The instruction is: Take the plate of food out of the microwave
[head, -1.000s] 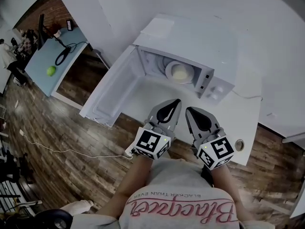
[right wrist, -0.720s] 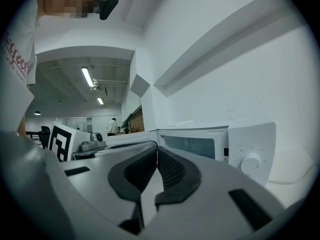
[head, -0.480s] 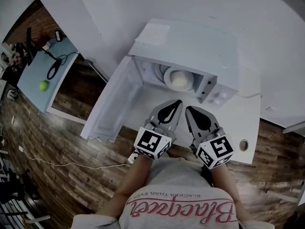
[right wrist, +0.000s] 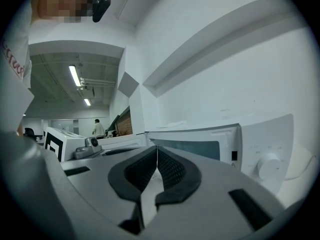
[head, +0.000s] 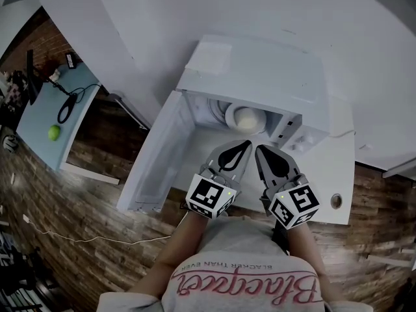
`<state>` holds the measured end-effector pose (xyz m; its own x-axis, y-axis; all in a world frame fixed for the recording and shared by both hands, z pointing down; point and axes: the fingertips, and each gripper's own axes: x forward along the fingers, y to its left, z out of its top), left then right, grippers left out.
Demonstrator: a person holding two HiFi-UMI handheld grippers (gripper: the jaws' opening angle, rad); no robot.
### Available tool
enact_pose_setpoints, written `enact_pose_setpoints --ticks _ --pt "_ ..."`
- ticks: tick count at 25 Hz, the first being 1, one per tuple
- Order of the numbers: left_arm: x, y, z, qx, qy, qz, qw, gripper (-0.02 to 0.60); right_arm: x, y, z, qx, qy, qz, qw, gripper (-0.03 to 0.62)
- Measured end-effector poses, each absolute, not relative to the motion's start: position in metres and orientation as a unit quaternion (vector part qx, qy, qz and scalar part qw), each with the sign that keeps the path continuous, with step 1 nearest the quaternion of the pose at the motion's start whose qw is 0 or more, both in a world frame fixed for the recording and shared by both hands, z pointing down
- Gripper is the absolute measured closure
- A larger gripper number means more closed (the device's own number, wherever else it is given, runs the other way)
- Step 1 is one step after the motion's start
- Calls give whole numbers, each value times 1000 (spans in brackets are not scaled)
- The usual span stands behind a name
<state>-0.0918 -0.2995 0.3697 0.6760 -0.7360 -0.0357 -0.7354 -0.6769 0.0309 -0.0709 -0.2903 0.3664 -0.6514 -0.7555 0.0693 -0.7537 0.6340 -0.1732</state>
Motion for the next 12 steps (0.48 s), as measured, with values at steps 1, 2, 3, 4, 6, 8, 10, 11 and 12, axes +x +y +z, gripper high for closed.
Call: enact_pose_setpoints --ticks 1,2,3,4,6,8,10,11,12 --pt "-95 -301 370 916 -401 -22 7 577 -72 -293 367 -423 901 -97 5 581" --pt "-99 -303 371 916 -401 -22 7 577 -73 -294 368 -428 898 -100 4 580" --pt "-103 -305 371 916 -401 -22 7 577 -74 -295 369 -433 896 -101 3 580" --pt "-106 -306 370 916 -400 -24 8 577 -75 -296 370 -437 894 -101 2 580" --pt "-111 -306 370 919 -393 -30 11 577 -78 -296 370 -444 890 -102 5 580" --pt "-114 -305 371 923 -383 -34 14 577 -81 -294 370 -448 888 -103 13 580" --pt "-118 -305 372 924 -379 -37 16 577 -85 -292 369 -447 889 -100 26 580" --pt "-120 -306 373 924 -380 -39 18 577 -87 -291 367 -443 890 -98 33 580" --pt "-122 -307 373 923 -382 -41 20 577 -89 -290 367 -440 892 -99 38 580"
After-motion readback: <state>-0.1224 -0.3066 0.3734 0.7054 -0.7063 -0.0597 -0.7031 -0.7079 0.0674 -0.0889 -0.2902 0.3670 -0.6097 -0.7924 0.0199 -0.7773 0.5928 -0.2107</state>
